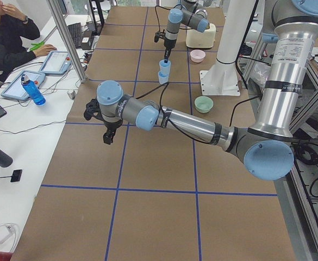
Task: Stack blue cups with both arms
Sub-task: 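Lower the right gripper's cup into the placed light-blue cup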
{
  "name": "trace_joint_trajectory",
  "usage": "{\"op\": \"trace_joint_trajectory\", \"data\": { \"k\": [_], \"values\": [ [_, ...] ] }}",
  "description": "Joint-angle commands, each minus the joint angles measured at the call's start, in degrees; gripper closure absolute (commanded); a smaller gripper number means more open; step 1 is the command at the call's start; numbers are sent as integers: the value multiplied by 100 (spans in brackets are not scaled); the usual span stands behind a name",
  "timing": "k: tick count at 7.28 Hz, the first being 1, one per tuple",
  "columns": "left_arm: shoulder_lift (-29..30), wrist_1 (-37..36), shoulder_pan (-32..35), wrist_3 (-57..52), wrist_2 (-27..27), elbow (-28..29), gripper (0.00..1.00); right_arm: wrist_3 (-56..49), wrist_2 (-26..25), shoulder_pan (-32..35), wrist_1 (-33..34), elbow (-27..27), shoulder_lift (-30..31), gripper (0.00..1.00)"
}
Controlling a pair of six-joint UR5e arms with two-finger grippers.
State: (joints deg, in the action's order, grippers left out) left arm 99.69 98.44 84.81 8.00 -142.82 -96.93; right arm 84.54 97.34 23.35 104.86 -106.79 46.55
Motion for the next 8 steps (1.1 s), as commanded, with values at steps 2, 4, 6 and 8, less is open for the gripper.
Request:
{"op": "trace_joint_trajectory", "data": {
  "k": [2, 4, 6, 8],
  "values": [
    [-2, 0, -9, 0, 9, 8, 3, 18, -13, -32, -194, 124, 12, 100],
    [-11, 9, 0, 0, 0, 8, 3, 10, -13, -32, -203, 124, 4, 100],
    [-11, 9, 0, 0, 0, 8, 3, 18, -83, -15, -439, 124, 30, 100],
    [-11, 9, -9, 0, 0, 8, 3, -34, -268, 20, -440, 141, 39, 81]
  ]
}}
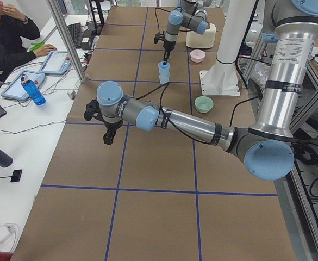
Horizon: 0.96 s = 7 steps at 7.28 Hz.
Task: Stack blue cups with both arms
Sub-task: 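Open the right gripper to release the stacked cup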
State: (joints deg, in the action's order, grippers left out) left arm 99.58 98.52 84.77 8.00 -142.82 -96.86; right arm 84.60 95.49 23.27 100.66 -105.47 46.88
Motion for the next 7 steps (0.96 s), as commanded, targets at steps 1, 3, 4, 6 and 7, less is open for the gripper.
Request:
{"op": "trace_joint_trajectory", "data": {
  "k": [1, 3, 4, 6, 7],
  "values": [
    [0, -8, -4, 0, 0, 0, 3, -66, -127, 28, -21, 0, 14, 1],
    [0, 1, 5, 0, -9, 0, 3, -259, -110, 237, -3, -26, 6, 0],
    [-9, 9, 5, -9, -9, 0, 3, -730, 221, 683, 32, -52, 5, 0],
    [-35, 18, 13, -18, -9, 0, 3, -1697, 1336, 1860, 15, -105, 293, 0],
    [-105, 10, 14, -200, -9, -9, 3, -2337, 1602, 2317, -11, -192, 591, 0]
  ]
}}
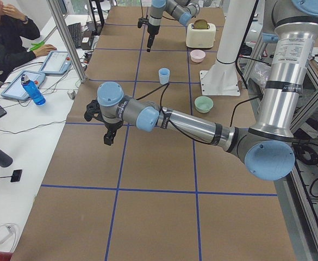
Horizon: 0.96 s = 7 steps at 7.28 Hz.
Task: Stack blue cups with both arms
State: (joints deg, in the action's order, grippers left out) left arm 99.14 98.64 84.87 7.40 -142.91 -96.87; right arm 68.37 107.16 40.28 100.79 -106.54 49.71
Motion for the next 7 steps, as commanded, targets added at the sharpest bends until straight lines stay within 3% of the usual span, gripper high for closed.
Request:
{"op": "trace_joint_trajectory", "data": {
  "k": [1, 3, 6, 7],
  "values": [
    [-96, -3, 21, -212, 0, 1, 3, -1398, 725, 1091, -51, -251, 772, 0],
    [-123, -12, 152, -379, 0, 36, 3, -3006, 1611, 2329, -51, -297, 1573, 0],
    [-368, -12, 477, -1081, -9, 177, 3, -5529, 2439, 3974, -86, 44, 2725, 0],
    [-508, -12, 574, -1318, -9, 177, 3, -6093, 2468, 4275, -86, 150, 3006, 0]
  ]
}}
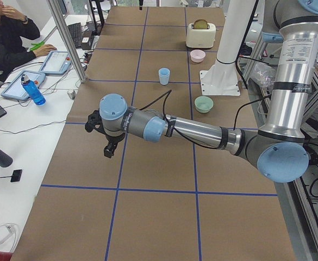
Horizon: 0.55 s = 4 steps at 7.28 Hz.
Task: Stack blue cups with both arms
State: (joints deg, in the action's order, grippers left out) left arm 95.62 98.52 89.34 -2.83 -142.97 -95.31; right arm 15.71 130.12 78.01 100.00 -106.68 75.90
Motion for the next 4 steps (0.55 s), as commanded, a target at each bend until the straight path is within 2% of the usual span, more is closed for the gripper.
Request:
{"op": "trace_joint_trajectory", "data": {
  "k": [1, 3, 4],
  "values": [
    [-254, 0, 241, -497, -3, 48, 3, -1155, 189, 722, -68, 391, 530, 0],
    [-299, 9, 374, -762, -3, 214, 3, -1167, 181, 830, -620, 778, 829, 0],
    [-299, 9, 383, -876, 5, 328, 3, -1167, 189, 847, -918, 1180, 813, 0]
  ]
}}
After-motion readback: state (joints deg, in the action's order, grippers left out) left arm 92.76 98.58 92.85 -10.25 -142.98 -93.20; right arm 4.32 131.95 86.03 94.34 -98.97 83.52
